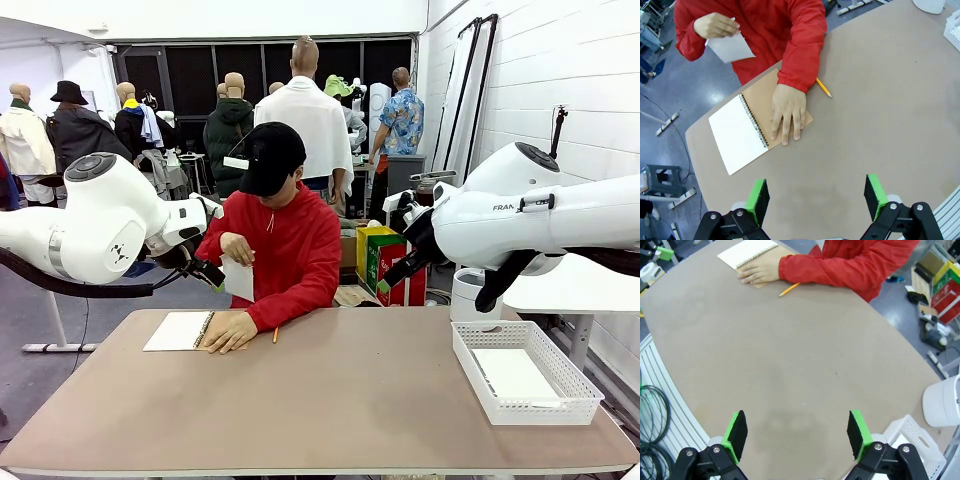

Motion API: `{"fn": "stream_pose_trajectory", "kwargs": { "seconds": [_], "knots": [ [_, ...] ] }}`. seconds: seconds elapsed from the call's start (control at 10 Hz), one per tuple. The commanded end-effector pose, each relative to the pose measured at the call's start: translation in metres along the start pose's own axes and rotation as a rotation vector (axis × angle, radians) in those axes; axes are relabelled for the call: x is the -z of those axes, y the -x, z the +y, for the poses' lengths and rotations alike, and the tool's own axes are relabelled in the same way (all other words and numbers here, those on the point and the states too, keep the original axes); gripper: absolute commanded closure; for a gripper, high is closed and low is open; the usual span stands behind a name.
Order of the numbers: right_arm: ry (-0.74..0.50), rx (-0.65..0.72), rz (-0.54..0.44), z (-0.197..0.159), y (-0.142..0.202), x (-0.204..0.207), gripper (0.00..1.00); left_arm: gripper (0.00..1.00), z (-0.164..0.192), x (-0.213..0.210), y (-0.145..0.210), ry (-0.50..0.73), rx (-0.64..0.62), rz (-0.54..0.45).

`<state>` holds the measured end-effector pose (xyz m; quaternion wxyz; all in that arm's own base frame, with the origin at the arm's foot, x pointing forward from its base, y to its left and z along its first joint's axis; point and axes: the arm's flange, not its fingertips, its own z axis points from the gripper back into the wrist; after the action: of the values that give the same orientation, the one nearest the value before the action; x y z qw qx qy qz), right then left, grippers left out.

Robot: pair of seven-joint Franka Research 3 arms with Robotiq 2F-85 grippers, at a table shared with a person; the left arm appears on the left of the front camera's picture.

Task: Sort the paper based on its condition.
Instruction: If a person hands you a paper, place it in the Organizing basket , and if it's crumpled, put it in the Trash can.

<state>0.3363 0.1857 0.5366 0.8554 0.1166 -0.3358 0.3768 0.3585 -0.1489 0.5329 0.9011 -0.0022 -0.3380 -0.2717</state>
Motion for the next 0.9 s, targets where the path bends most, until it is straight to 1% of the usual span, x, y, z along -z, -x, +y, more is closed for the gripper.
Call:
{"fn": "stream_pose_trajectory", "kwargs": {
  "seconds": [0.0, 0.8],
  "knots": [
    [0.0, 0.004, 0.002, 0.0004, 0.0002, 0.0005, 0.0, 0.0, -0.0001, 0.0003, 0.0008, 0.001, 0.003, 0.002],
    [0.0, 0.004, 0.002, 0.0004, 0.0002, 0.0005, 0.0, 0.0, -0.0001, 0.0003, 0.0008, 0.001, 0.003, 0.002]
  ]
}}
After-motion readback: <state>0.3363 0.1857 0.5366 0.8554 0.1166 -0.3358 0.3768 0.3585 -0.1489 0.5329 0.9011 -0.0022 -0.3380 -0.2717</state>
